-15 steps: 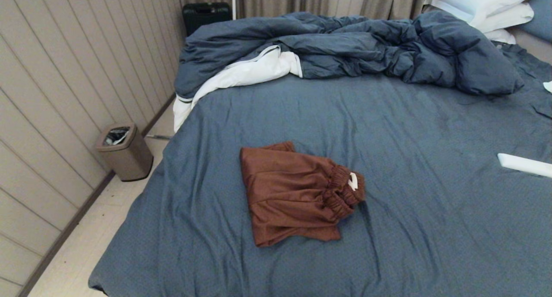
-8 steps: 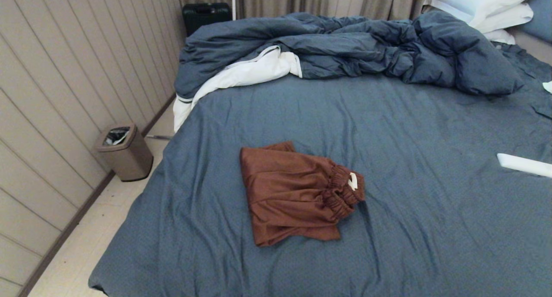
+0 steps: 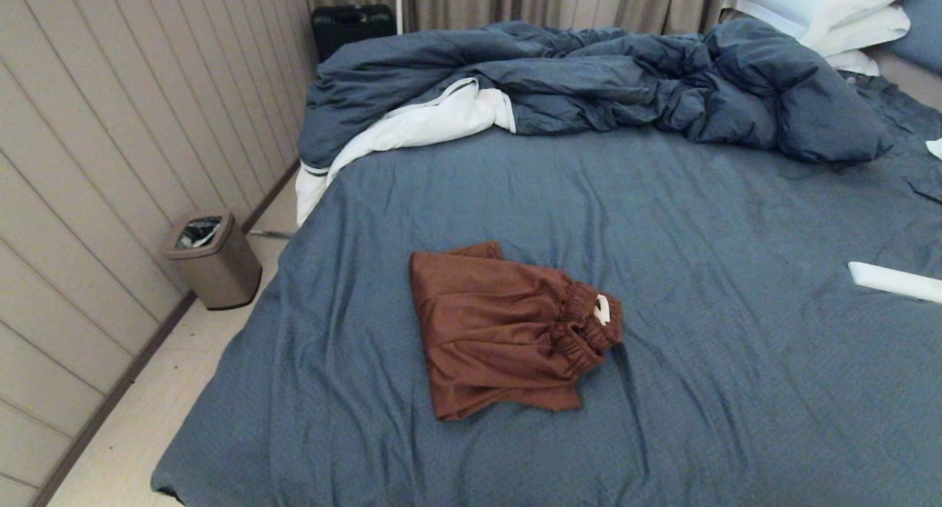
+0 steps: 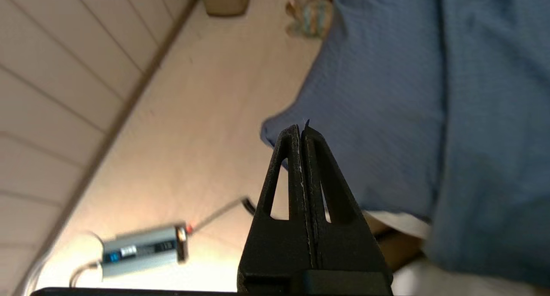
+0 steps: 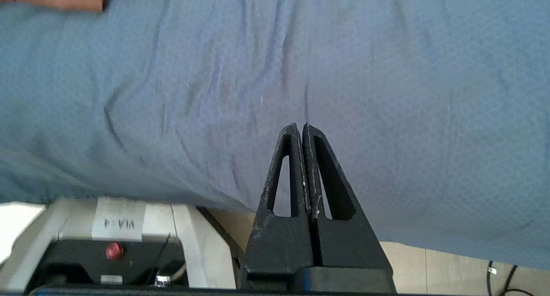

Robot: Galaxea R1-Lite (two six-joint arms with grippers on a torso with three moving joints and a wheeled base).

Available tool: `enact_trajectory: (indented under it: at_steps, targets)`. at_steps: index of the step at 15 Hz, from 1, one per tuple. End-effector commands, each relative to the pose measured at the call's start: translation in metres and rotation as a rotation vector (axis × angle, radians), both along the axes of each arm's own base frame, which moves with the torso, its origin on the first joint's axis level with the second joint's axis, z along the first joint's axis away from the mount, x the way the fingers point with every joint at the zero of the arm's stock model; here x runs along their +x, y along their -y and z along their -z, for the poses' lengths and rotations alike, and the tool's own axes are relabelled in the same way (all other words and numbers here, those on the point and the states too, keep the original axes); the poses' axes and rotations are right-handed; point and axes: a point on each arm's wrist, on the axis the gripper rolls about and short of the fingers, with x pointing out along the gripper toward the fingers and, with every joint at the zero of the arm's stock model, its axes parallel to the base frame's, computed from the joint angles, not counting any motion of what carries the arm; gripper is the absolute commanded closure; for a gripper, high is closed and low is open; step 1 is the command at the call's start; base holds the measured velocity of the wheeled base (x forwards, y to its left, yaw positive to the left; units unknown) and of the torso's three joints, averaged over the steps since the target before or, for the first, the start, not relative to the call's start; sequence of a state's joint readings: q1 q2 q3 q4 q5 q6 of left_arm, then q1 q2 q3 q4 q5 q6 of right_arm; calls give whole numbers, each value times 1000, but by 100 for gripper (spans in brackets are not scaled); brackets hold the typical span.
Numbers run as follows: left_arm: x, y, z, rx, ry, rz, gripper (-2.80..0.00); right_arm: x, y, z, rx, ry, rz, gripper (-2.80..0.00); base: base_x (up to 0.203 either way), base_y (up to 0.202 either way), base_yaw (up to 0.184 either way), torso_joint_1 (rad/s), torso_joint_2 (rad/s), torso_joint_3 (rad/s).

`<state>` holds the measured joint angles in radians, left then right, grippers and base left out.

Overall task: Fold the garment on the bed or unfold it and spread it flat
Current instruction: Unford the brown shorts

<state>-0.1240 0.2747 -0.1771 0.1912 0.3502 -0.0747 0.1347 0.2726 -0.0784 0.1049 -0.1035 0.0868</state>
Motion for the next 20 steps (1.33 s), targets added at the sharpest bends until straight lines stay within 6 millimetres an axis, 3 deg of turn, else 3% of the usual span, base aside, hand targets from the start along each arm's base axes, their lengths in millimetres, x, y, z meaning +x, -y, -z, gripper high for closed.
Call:
enact_trajectory:
  at_steps: [1,4,7,11,13,16,20]
  targets:
    - [4,0,8,17,15,-13,0,1,0,2,-28,-10,-16,0,0,0,0,0,0,0]
    - [2,0,9,78,0,-105,0,2,-1,2,-75,-28,-56,0,0,0,0,0,0,0]
    - [-3,1,9,110,23,-192,0,2,-2,3,-103,-33,81,0,0,0,0,0,0,0]
    - [-20,7,23,42,129,109,0,4,-3,9,-94,54,81,0,0,0,0,0,0,0]
    - [-26,9,32,-3,91,218,0,-1,-3,10,-91,117,52,0,0,0,0,0,0,0]
    - [-25,8,31,-9,110,199,0,-17,-3,13,-84,298,22,0,0,0,0,0,0,0]
    - [-24,8,31,-16,123,186,0,-17,-3,14,-76,292,17,0,0,0,0,0,0,0]
